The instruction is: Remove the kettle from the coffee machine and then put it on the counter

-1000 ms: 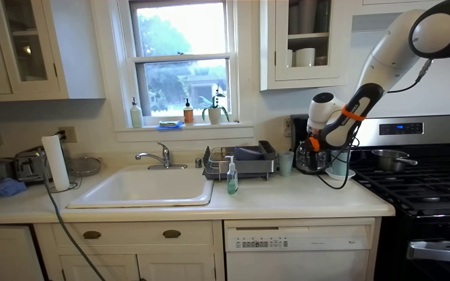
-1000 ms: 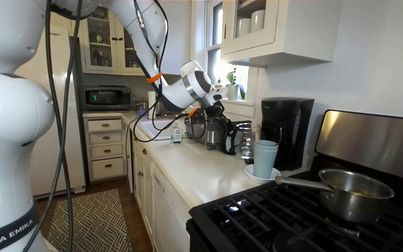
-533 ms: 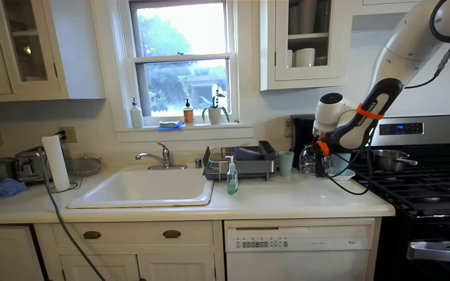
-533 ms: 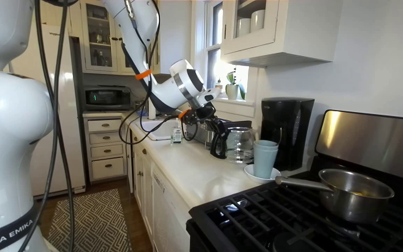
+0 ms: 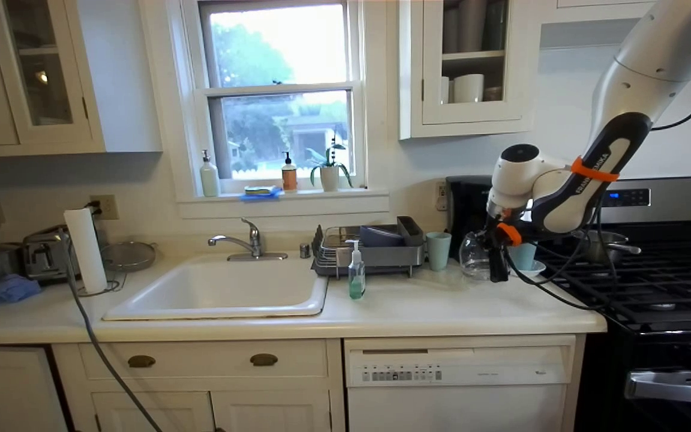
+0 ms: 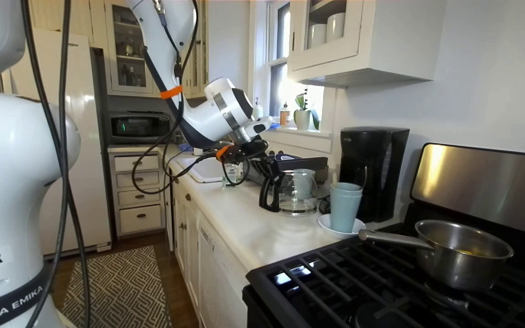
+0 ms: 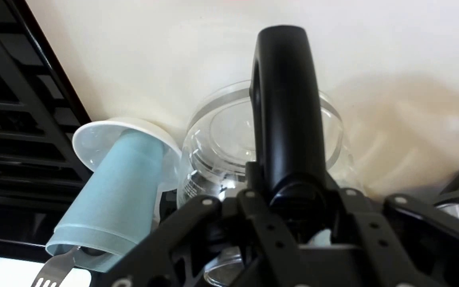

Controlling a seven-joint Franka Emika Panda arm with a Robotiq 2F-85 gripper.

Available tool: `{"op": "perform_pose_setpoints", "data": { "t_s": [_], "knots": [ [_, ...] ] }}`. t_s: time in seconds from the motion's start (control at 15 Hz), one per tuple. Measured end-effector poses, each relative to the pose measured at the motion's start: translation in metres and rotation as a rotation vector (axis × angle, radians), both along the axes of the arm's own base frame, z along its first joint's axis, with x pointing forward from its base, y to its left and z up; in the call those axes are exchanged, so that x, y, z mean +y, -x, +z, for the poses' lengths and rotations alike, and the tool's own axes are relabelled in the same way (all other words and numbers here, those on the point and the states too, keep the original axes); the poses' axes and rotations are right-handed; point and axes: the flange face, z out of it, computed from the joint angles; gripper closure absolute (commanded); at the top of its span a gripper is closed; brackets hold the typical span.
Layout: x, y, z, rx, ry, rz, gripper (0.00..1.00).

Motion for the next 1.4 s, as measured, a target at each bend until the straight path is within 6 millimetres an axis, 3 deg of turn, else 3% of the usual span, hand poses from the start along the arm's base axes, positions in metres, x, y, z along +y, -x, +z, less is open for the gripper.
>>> {"op": "perform_pose_setpoints", "data": {
  "t_s": [0.27, 0.8, 1.27, 1.33, 1.4],
  "knots": [
    [0.012, 0.021, -0.004, 0.062, 0.009, 0.125, 0.92],
    [0.031, 0.047, 0.008, 0.095, 0.015, 0.446, 0.92],
    [0.073, 0.073, 0.006, 0.085, -0.040, 0.702, 0.92],
    [0.081, 0.075, 0.009, 0.077, -0.053, 0.726, 0.67],
    [0.087, 0.075, 0.016, 0.061, -0.068, 0.742, 0.67]
  ]
}}
